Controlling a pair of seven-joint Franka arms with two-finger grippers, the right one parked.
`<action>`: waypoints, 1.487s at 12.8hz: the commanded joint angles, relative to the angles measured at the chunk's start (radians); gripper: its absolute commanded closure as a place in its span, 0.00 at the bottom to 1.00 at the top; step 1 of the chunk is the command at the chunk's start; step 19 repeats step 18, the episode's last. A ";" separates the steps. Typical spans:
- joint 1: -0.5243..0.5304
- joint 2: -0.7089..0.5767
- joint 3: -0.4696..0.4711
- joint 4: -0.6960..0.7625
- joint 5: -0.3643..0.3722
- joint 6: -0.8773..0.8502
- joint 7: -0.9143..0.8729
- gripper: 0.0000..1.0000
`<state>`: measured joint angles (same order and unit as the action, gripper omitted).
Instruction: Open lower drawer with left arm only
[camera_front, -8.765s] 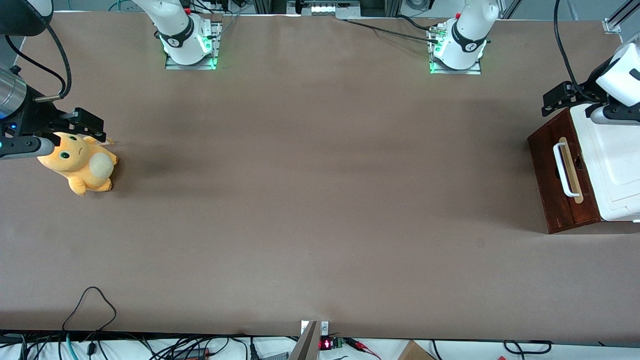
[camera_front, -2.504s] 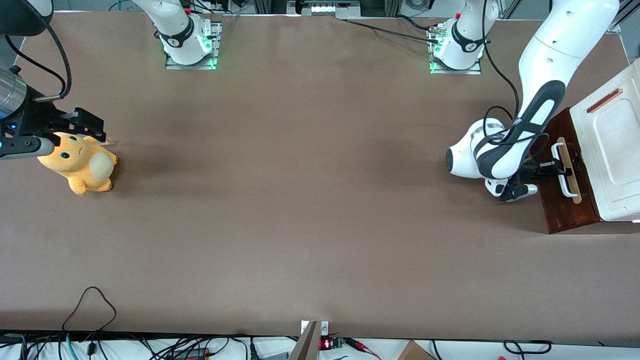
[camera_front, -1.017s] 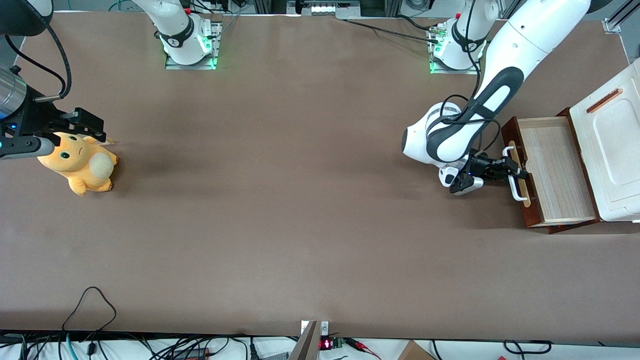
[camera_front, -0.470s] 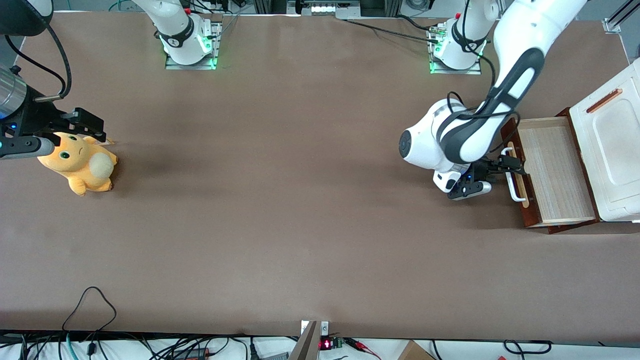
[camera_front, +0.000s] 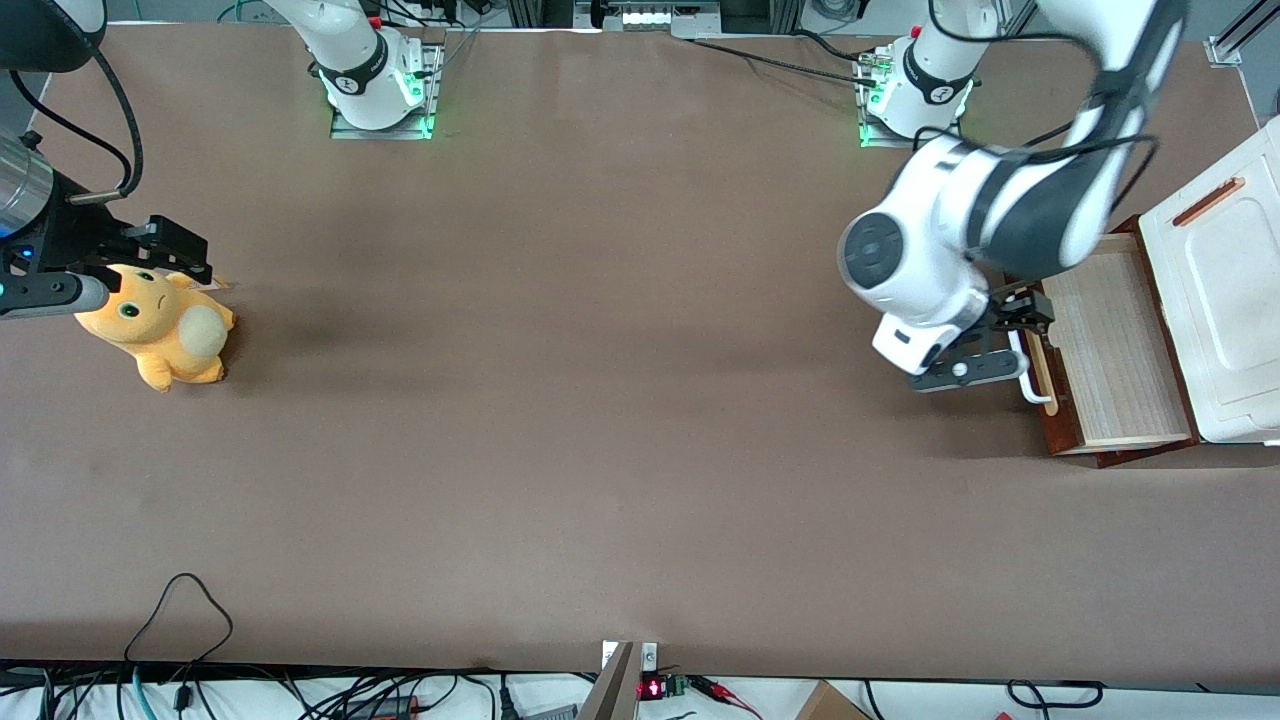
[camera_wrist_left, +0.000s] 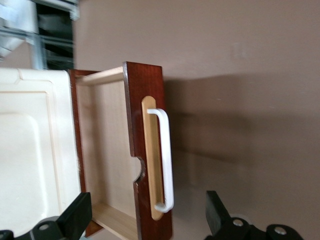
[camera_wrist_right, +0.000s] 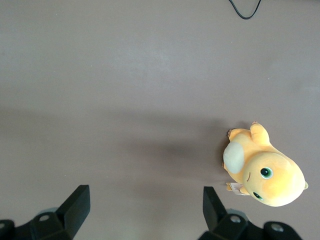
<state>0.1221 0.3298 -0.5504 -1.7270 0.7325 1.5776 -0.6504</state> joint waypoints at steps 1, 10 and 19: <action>-0.025 -0.099 0.140 0.059 -0.256 0.038 0.183 0.00; -0.140 -0.273 0.526 0.076 -0.731 0.045 0.609 0.00; -0.140 -0.272 0.526 0.083 -0.723 0.067 0.610 0.00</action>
